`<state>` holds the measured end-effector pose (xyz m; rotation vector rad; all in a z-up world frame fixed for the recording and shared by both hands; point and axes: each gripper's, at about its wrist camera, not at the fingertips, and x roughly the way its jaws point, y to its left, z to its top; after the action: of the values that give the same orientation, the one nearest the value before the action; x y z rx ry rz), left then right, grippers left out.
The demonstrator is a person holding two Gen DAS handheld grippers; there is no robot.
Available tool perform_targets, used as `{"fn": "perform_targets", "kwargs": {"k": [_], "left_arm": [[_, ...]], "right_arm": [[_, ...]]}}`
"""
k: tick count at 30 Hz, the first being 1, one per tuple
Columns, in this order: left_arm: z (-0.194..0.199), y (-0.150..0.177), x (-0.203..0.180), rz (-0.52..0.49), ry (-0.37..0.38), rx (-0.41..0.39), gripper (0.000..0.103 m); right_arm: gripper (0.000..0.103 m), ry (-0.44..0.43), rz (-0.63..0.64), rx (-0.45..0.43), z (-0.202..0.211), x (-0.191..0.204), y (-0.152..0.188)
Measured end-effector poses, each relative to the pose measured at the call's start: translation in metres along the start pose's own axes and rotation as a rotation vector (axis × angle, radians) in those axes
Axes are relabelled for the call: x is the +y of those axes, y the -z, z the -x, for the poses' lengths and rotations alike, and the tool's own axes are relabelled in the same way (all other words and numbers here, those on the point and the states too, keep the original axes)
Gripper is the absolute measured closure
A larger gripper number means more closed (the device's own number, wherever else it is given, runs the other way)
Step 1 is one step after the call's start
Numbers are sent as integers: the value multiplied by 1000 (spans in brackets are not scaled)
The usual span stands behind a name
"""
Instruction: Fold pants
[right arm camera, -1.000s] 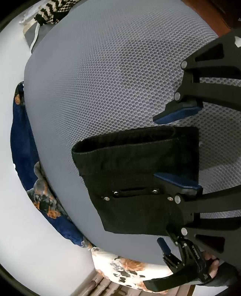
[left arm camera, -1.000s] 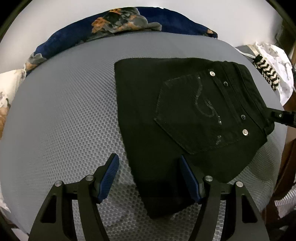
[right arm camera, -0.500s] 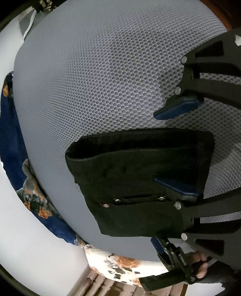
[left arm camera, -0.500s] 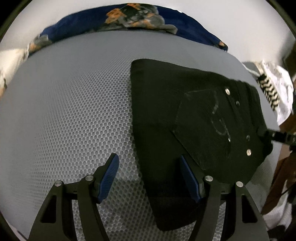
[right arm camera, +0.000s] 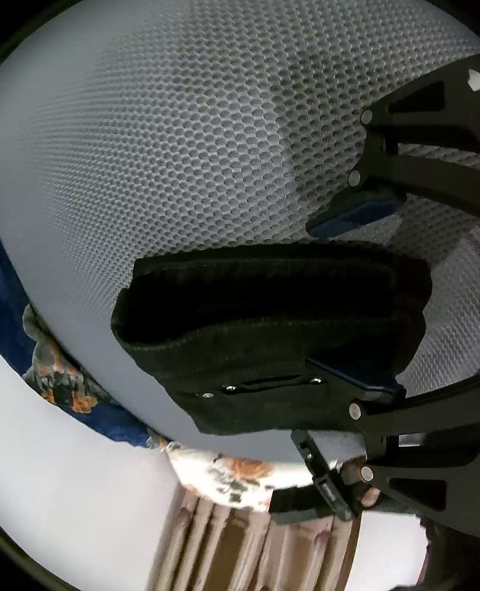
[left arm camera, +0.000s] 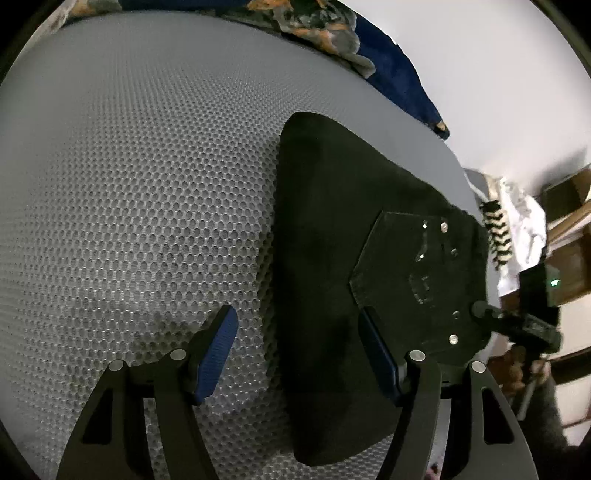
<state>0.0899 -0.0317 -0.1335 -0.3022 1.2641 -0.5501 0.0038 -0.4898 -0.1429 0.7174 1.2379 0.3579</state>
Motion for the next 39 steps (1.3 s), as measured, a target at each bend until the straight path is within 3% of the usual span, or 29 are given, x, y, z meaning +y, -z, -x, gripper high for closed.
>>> {"fn": "perform_targets", "kwargs": {"k": [6,20,26,30,33,37,39], "left_arm": [[-2,-10,14,60,109,47,35],[-17,-18,0,89,237,63,34],[-20,-23,3,107,281,53,34],[-19,-26,4,109,274,38,35],[-17,-23,-6,80,222,11,38],[-15,-17,-20,5,116,-38,61],[-14,-15,-20,-3,107,-49,69]], "right_arm": [[40,-82,-21,8,1,-10,2],[48,-191,-9,51,-11,-15,-15],[53,-230,-18,13,-24,-12,-25],[56,-207,-27,-19,-24,-8,-24],[60,-144,-10,-50,-22,5,-19],[68,-87,27,-90,-16,22,-17],[73,-72,26,-107,-12,30,-16]]}}
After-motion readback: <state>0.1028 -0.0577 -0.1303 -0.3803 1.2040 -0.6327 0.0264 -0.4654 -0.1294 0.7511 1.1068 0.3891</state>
